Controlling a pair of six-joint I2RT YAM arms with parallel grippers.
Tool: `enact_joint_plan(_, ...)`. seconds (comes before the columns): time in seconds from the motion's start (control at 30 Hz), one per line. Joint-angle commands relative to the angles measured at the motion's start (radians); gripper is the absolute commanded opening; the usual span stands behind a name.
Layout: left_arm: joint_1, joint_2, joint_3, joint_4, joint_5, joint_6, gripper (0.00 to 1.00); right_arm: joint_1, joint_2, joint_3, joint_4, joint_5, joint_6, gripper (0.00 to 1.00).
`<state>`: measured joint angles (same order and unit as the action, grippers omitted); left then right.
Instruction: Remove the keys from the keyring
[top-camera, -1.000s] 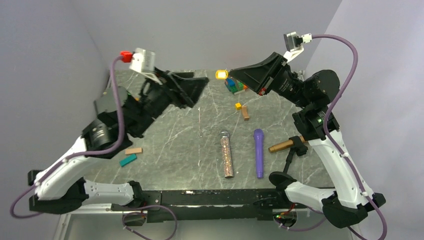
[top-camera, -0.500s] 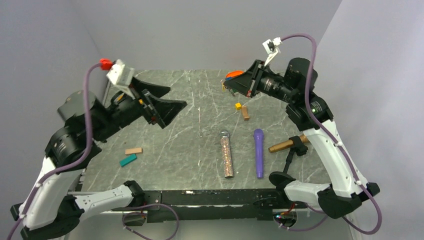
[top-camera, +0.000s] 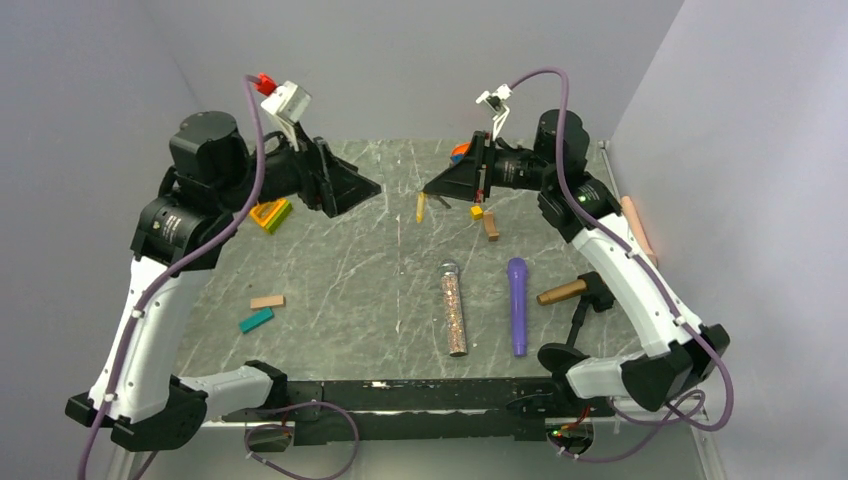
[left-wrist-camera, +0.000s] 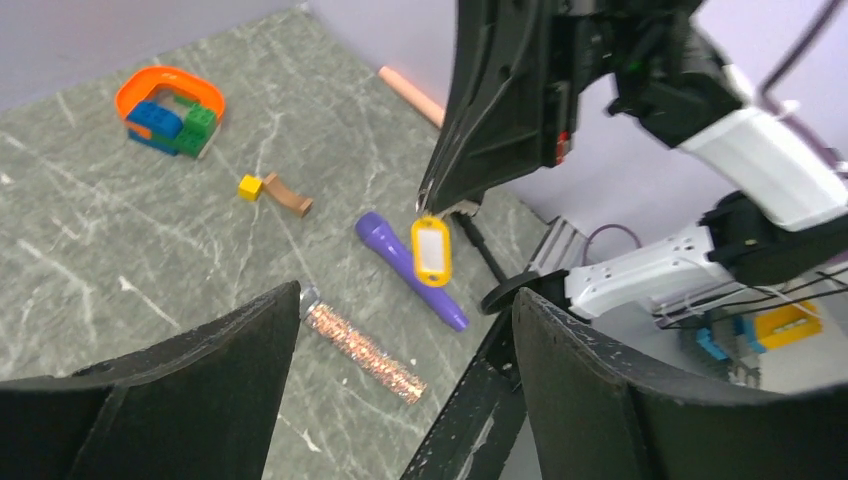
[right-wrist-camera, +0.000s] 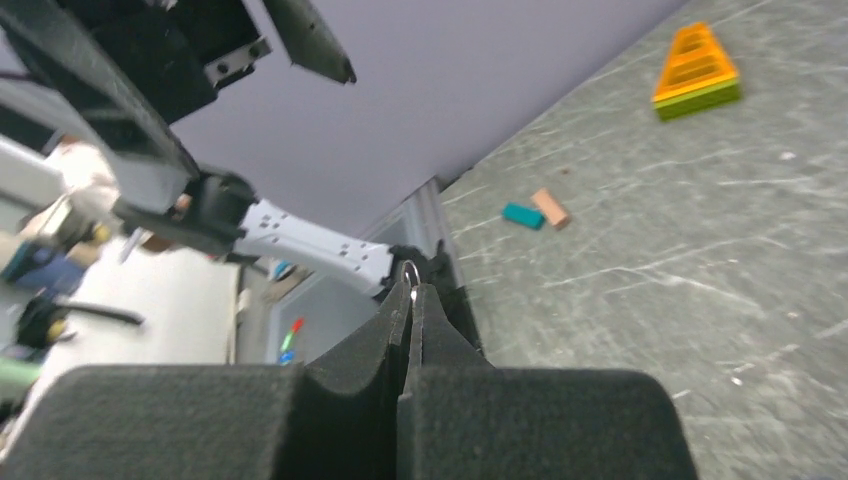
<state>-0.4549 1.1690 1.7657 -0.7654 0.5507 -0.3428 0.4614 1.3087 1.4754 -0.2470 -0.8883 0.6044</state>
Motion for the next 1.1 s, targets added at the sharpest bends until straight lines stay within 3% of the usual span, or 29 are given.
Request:
enact_joint_plan(0.0, 0.063, -0.007, 0.02, 0.126, 0.269, -0.081, 0.81, 0.0, 0.034, 0.052, 0.196, -0.242, 0.077, 0.0)
enact_joint_plan(0.17, 0.064, 0.014, -0.038, 0.256, 0.409, -0.187, 0.75, 0.003, 0.057, 0.076, 0.233, -0.307, 0.119, 0.0)
enact_joint_plan(0.27, 0.064, 0.008, -0.071, 0.278, 0.412, -0.194, 0.71, 0.005, 0.049, 0.05, 0.347, -0.326, 0.192, 0.0)
enact_joint_plan(0.4, 0.056, 0.012, -0.076, 0.27, 0.407, -0.198, 0.67, 0.012, 0.046, 0.069, 0.354, -0.33, 0.206, 0.0)
enact_joint_plan(0.67, 0.033, 0.024, -0.055, 0.239, 0.344, -0.217, 0.54, 0.023, 0.022, 0.09, 0.278, -0.323, 0.161, 0.0)
enact_joint_plan(1.07, -0.061, 0.06, -0.017, 0.191, 0.258, -0.215, 0.48, 0.073, 0.009, 0.141, 0.08, -0.248, 0.017, 0.0)
